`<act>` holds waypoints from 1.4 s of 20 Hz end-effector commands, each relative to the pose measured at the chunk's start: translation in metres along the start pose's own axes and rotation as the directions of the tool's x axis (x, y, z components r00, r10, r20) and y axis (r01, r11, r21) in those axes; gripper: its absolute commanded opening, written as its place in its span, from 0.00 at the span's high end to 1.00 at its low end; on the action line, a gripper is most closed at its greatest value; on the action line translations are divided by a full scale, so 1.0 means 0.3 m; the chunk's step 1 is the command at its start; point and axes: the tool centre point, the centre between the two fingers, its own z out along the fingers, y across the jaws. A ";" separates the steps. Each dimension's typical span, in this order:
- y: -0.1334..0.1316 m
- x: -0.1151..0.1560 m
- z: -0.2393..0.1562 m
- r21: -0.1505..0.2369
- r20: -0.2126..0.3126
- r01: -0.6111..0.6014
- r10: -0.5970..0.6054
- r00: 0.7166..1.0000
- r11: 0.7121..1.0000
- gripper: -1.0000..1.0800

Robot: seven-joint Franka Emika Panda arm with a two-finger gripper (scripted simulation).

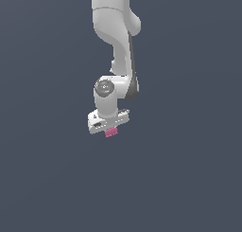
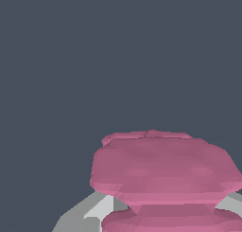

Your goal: Pick up the object and move it to a goal position.

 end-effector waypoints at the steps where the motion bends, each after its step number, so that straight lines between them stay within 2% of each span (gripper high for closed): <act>1: 0.000 0.000 0.001 0.000 0.000 0.000 0.000 1.000 1.000 1.00; 8: -0.009 0.007 -0.006 0.000 0.000 0.000 0.000 1.000 1.000 1.00; 13: -0.068 0.050 -0.043 0.000 0.000 0.000 0.000 1.000 1.000 1.00; 18: -0.179 0.131 -0.115 0.000 0.000 0.000 0.000 1.000 1.000 1.00; 28: -0.465 0.348 -0.300 -0.001 0.000 0.000 0.000 1.000 1.000 1.00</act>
